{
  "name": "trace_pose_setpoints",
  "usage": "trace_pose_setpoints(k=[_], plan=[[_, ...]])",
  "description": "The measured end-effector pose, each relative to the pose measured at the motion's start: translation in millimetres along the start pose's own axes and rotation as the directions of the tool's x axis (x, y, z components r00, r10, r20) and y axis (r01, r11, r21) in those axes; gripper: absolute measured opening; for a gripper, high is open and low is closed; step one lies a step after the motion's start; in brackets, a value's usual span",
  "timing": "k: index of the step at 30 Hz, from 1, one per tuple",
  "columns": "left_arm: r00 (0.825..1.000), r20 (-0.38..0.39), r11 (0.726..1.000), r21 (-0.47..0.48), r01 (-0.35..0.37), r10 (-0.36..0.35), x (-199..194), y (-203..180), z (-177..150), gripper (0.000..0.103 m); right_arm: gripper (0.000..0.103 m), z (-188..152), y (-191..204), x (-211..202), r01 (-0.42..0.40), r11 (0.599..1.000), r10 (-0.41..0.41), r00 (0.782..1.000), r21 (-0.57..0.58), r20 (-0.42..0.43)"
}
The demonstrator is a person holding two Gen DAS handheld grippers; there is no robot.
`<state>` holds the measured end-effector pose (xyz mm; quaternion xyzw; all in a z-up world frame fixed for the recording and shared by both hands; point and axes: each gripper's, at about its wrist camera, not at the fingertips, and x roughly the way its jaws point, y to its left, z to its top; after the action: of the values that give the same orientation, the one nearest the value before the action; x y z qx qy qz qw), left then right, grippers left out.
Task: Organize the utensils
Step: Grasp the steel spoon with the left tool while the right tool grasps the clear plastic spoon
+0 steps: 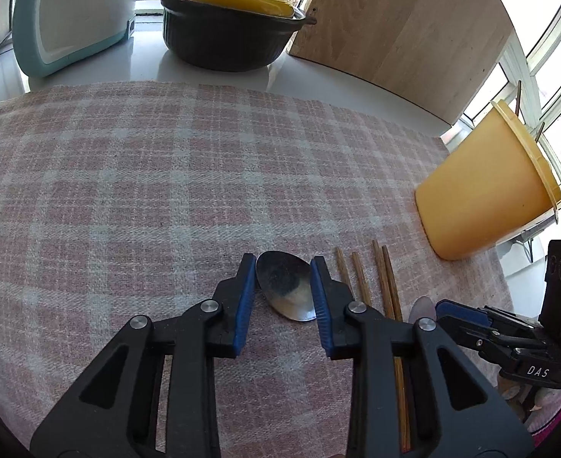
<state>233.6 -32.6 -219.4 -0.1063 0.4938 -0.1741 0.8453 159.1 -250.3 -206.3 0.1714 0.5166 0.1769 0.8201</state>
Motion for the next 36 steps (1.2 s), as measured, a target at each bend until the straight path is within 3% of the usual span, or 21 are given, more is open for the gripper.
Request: trace_pose_setpoints(k=[3,16,21,32,33,36], plan=[[0.999,0.007,0.999,0.032,-0.033,0.033,2,-4,-2,0.011,0.041,1,4,1,0.018,1.000,-0.018,1.000,-0.021,-0.003],[1.000,0.014,0.997,0.070,-0.026,0.025,2,-23,-6,0.007,0.033,-3,22,3,0.110,0.985,-0.112,0.994,-0.131,-0.008],[0.999,0.018,0.997,0.070,-0.037,0.036,0,-26,-6,0.006,0.020,-2,21,4,0.130,0.982,-0.132,0.991,-0.136,-0.010],[0.999,0.021,0.996,0.077,-0.046,0.044,-5,-26,-6,0.006,0.022,7,37,16,0.145,0.959,-0.166,0.984,-0.244,-0.065],[0.999,0.023,0.996,0.075,-0.046,0.045,-6,-25,-7,0.005,0.014,7,39,17,0.156,0.952,-0.179,0.982,-0.262,-0.065],[0.999,0.026,0.997,0.068,-0.046,0.045,-10,-22,-8,0.005,0.006,6,44,17,0.166,0.940,-0.192,0.979,-0.298,-0.063]])
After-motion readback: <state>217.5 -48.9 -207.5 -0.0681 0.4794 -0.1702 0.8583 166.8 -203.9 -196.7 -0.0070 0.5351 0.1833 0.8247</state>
